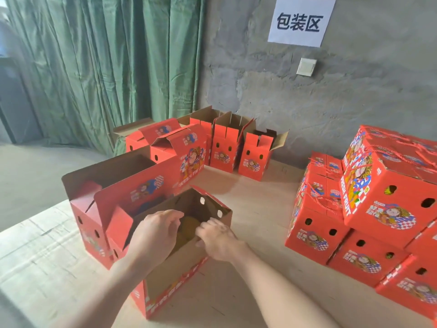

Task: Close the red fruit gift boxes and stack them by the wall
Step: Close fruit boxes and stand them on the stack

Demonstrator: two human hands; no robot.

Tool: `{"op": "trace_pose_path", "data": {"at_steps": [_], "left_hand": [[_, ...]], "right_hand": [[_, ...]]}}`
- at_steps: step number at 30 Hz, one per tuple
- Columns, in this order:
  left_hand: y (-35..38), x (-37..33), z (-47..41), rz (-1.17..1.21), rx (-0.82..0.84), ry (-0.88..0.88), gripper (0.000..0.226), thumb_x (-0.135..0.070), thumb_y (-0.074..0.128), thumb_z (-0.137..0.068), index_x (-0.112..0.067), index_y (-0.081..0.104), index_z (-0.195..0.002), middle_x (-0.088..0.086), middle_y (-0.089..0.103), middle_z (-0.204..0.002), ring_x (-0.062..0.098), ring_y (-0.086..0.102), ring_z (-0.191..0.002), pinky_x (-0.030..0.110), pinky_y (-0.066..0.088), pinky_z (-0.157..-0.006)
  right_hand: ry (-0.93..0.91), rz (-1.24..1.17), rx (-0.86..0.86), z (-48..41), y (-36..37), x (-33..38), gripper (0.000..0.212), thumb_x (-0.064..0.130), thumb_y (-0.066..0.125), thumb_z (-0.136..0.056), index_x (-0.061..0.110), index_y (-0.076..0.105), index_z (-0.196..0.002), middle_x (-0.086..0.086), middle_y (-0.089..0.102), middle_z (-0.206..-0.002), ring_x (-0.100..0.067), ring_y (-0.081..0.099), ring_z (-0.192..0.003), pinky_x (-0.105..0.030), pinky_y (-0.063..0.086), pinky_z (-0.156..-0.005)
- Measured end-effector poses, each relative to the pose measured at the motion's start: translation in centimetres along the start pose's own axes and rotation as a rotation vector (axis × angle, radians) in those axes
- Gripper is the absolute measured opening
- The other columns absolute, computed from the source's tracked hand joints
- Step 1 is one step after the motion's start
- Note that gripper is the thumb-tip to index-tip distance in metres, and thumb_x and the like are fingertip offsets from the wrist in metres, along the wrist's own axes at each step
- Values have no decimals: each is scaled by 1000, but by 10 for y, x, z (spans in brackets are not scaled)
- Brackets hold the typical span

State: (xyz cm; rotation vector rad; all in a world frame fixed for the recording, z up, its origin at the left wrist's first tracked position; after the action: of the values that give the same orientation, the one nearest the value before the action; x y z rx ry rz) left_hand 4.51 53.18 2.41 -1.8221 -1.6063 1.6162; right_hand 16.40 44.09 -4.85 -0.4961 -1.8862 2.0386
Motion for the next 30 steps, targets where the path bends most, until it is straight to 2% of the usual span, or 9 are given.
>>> {"op": "trace_pose_path", "data": {"at_steps": [3,6,10,14,17,20,24,27,30], "left_hand": [[13,1,9,-18,46,62,30,-18,49,-96,-23,65,-122,-9,63,-123,11,57,-114,24,44,-97],[25,-11,16,28,65,156,28,-13,53,-94,-18,67,-118,-5,65,-120,14,58,-114,22,39,-97],[23,-29,26,174,-60,317,30,-1,61,-87,-8,68,-115,5,61,-126,25,54,-121,35,37,-104],[20,-32,27,353,-181,331,40,-12,48,-90,-3,56,-128,10,52,-137,25,45,-129,43,35,-105],[36,-18,17,532,-66,63,37,-22,38,-99,-8,54,-130,7,51,-138,23,46,-129,42,36,-107],[63,-4,13,551,103,-116,34,-23,39,-101,-13,55,-130,5,57,-131,20,52,-118,32,39,-95],[99,-10,21,678,415,-143,29,-36,45,-96,-26,60,-118,6,63,-120,23,60,-102,37,48,-86],[120,-27,28,639,510,-16,32,-9,46,-99,-12,56,-129,3,45,-144,21,49,-126,36,39,-107],[131,-36,30,598,509,45,36,-7,44,-99,-9,49,-135,-1,32,-151,21,36,-137,41,32,-112]], "right_hand": [[-8,-107,19,22,5,-5,19,24,43,-101,10,56,-102,-10,57,-110,-27,48,-110,-38,33,-102],[33,-219,14,52,10,-11,20,29,43,-101,19,44,-84,-1,52,-92,-20,49,-93,-34,41,-86],[96,-215,-81,100,13,-18,28,36,40,-101,14,58,-100,-1,62,-104,-17,57,-96,-23,40,-83],[254,-111,-27,144,19,-18,33,38,30,-102,14,52,-111,-7,56,-114,-25,52,-106,-36,41,-85],[353,-84,58,169,24,-13,36,36,25,-104,11,45,-120,-9,50,-122,-28,46,-114,-41,39,-88],[436,-84,67,192,28,-9,39,38,24,-104,11,42,-125,-10,47,-124,-28,44,-116,-41,36,-89],[527,-114,46,216,38,-6,40,39,25,-103,13,39,-130,-9,47,-126,-27,44,-117,-39,38,-88],[558,-132,-20,228,38,-7,36,41,27,-102,15,43,-121,-5,50,-122,-24,45,-114,-35,39,-82],[557,-182,-108,233,30,-3,31,42,32,-101,18,47,-114,0,51,-118,-19,45,-111,-32,38,-83]]}}
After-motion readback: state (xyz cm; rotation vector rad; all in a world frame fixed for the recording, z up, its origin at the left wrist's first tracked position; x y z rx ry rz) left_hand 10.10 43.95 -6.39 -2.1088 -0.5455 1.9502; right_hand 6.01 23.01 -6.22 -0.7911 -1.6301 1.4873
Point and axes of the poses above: each hand's wrist, its own z-axis away from the middle knuckle, its own y-axis out of the palm, x = y × z, the point moved 6 cm from there along -z, towards the middle knuckle
